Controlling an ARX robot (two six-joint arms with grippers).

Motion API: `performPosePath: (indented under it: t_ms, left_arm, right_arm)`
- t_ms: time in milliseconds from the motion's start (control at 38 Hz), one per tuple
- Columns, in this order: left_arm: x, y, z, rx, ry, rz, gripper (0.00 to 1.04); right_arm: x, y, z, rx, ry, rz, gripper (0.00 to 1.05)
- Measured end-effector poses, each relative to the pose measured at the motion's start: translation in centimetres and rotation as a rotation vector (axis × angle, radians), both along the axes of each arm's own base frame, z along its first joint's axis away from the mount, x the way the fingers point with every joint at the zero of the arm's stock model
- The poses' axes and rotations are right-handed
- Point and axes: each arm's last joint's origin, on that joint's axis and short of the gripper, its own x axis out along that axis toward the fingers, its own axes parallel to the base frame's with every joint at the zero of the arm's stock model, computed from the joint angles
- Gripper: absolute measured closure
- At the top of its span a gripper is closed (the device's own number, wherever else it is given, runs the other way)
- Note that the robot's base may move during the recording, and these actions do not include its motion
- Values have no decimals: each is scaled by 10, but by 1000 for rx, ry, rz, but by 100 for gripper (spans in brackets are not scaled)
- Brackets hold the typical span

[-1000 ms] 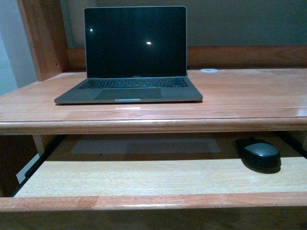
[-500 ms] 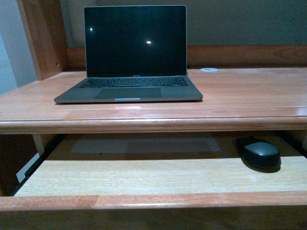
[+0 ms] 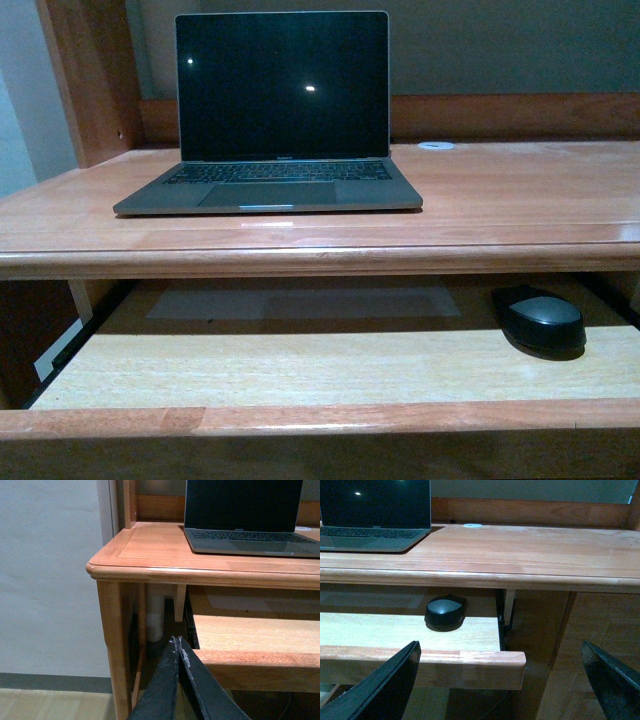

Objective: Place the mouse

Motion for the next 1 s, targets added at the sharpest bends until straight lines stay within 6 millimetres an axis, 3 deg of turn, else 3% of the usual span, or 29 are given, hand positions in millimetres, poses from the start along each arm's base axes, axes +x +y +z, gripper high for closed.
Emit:
performPosePath:
  t_ms: [263, 447, 684, 895, 1000]
  left_arm:
    - [0, 0, 0, 0, -1, 0, 61]
    - [0, 0, 0, 0, -2, 0, 42]
    - [0, 0, 0, 0, -2, 0, 8]
    - [0, 0, 0, 0, -2, 0, 7]
    - [0, 0, 0, 0, 0, 1, 7]
  right_arm:
    - [18, 18, 18, -48, 46, -2, 7]
    - [34, 35, 29, -68, 114, 41, 7]
    - [77, 68, 33, -17, 249, 101, 7]
    - [112, 88, 19, 12, 360, 67, 7]
    - [115, 90, 11, 17, 405, 55, 7]
